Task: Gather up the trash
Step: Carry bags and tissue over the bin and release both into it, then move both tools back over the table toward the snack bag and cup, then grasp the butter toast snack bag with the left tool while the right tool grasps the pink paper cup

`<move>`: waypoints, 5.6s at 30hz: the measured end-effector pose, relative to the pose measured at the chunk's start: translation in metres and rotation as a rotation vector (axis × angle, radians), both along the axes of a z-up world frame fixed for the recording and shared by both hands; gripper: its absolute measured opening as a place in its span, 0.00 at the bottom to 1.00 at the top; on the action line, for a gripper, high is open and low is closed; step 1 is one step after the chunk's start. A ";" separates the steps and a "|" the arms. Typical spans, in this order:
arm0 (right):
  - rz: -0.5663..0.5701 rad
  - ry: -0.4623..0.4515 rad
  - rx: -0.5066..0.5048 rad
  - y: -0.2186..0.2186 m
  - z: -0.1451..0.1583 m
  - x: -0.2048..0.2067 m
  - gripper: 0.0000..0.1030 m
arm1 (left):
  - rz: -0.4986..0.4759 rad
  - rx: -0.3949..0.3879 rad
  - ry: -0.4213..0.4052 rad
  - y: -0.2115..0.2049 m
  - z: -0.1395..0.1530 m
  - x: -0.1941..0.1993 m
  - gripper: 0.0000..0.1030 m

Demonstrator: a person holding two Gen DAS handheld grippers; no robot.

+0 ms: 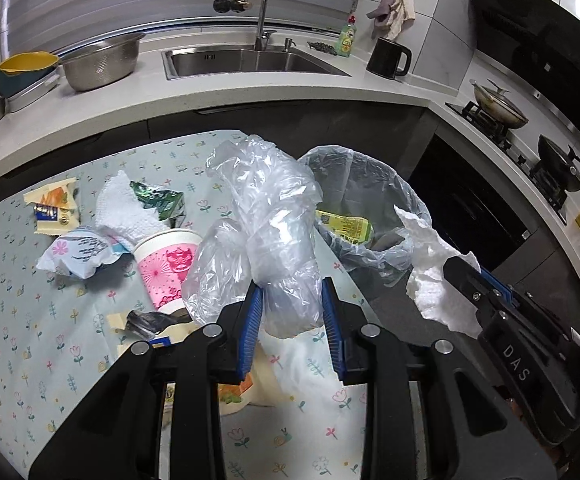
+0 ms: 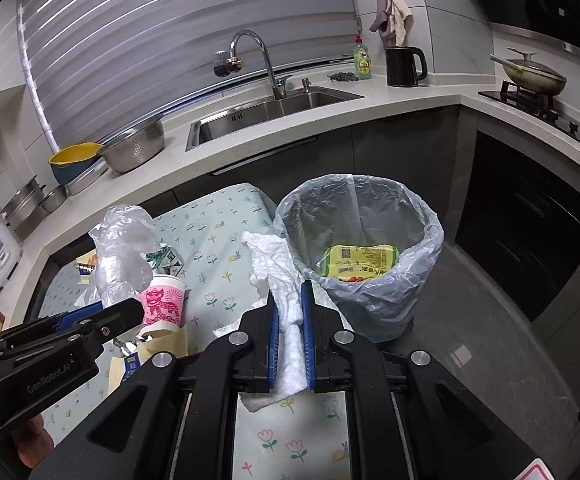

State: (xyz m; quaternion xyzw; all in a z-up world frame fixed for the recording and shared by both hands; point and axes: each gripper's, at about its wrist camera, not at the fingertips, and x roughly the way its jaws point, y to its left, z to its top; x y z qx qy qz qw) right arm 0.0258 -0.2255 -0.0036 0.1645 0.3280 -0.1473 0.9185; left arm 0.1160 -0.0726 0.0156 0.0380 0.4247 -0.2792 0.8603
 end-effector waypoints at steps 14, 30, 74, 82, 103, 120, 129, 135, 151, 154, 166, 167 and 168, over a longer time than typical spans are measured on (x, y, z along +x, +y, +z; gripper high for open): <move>-0.139 0.020 -0.009 -0.073 -0.014 0.011 0.10 | -0.210 0.014 0.010 -0.116 -0.019 0.038 0.28; -0.219 0.015 -0.054 -0.117 -0.015 0.048 0.10 | -0.264 -0.037 0.036 -0.165 -0.040 0.085 0.71; -0.065 -0.042 -0.132 -0.029 0.038 0.102 0.61 | 0.127 -0.009 -0.054 -0.013 0.005 0.106 0.74; -0.001 -0.029 -0.110 0.017 0.039 0.069 0.62 | 0.176 0.001 -0.058 0.045 0.007 0.076 0.80; 0.150 0.113 -0.063 0.111 -0.023 0.038 0.65 | 0.331 0.011 0.094 0.180 -0.053 0.018 0.80; 0.119 0.147 -0.061 0.103 -0.036 0.031 0.65 | 0.237 -0.039 0.268 0.139 -0.102 0.009 0.76; 0.121 0.159 -0.053 0.102 -0.042 0.036 0.65 | 0.194 -0.081 0.342 0.133 -0.113 0.015 0.34; 0.138 0.154 -0.059 0.110 -0.039 0.040 0.65 | 0.182 -0.089 0.304 0.142 -0.099 0.009 0.09; 0.195 0.160 -0.045 0.135 -0.047 0.082 0.65 | 0.383 -0.157 0.120 0.218 -0.026 0.032 0.06; 0.207 0.173 -0.032 0.138 -0.055 0.096 0.65 | 0.397 -0.181 0.086 0.227 -0.011 0.037 0.06; 0.238 0.249 -0.006 0.150 -0.093 0.151 0.67 | 0.391 -0.187 0.081 0.223 -0.008 0.065 0.06; 0.239 0.252 -0.002 0.150 -0.095 0.154 0.67 | 0.392 -0.187 0.085 0.222 -0.010 0.067 0.06; 0.241 0.254 0.000 0.151 -0.097 0.155 0.69 | 0.393 -0.183 0.088 0.222 -0.012 0.069 0.06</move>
